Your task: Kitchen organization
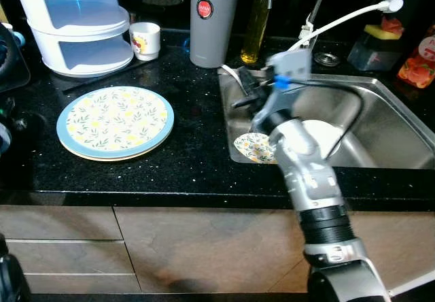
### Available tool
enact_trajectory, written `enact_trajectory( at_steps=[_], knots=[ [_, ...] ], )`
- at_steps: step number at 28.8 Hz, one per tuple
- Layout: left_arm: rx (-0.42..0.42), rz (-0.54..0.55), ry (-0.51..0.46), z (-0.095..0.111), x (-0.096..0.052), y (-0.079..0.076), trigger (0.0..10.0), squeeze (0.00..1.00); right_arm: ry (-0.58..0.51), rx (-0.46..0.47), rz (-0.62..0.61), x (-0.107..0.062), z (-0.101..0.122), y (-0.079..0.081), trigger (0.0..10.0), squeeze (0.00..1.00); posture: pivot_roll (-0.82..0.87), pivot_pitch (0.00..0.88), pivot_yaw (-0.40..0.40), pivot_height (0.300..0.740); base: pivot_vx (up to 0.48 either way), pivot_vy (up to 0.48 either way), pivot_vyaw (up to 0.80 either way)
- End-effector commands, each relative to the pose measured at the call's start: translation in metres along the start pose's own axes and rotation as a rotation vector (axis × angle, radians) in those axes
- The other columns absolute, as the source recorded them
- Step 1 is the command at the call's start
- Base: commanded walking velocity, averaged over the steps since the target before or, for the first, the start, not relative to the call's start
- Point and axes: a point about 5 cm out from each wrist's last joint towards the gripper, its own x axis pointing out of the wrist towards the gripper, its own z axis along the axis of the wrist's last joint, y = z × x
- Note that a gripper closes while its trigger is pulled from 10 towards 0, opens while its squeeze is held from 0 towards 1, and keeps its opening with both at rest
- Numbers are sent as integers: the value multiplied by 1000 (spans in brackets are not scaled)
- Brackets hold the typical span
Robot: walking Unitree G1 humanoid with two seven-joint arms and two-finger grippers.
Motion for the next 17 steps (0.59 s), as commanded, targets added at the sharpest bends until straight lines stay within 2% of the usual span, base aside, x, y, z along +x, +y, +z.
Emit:
enact_trajectory(
  at_steps=[1,2,3,4,9,11,12,13,14,16,17],
  knots=[
    [-11,-41,76,-17,5,-7,10000,0,-27,-6,-39,-4,5,-9,10000,0,160,26,-27,740,0,0,0],
    [-11,-41,76,-17,5,-7,10000,0,-27,-6,-39,-4,5,-9,10000,0,160,26,-27,740,0,0,0],
    [-22,-99,156,-24,8,-15,10000,0,-32,-14,-56,-7,7,-14,10000,0,160,33,-25,740,0,0,0],
    [-25,-109,177,-26,9,-17,10000,0,-33,-15,-60,-8,7,-16,10000,0,160,33,-25,740,0,0,0],
    [-59,-114,254,-39,13,-24,10000,0,-34,-48,-94,-12,9,-25,10000,0,140,47,-3,740,0,0,0],
    [-125,-130,287,-49,14,-29,10000,0,3,-85,-71,-15,8,-29,10000,0,134,50,-2,740,0,0,0],
    [-125,-130,287,-49,14,-29,10000,0,3,-85,-71,-15,8,-29,10000,0,134,50,-2,740,0,0,0],
    [-166,-157,297,-52,14,-34,10000,0,61,-111,-31,-17,-1,-28,10000,0,134,53,-1,740,0,0,0],
    [-175,-165,300,-52,14,-35,10000,0,76,-116,-22,-18,-3,-28,10000,0,134,53,-1,740,0,0,0],
    [-196,-244,318,-59,14,-52,10000,0,162,-102,68,-23,-19,-21,10000,0,136,54,-7,740,0,0,0],
    [-217,-299,332,-64,13,-66,10000,0,208,-95,107,-24,-29,-18,10000,0,138,56,-12,740,0,0,0]
  ],
)
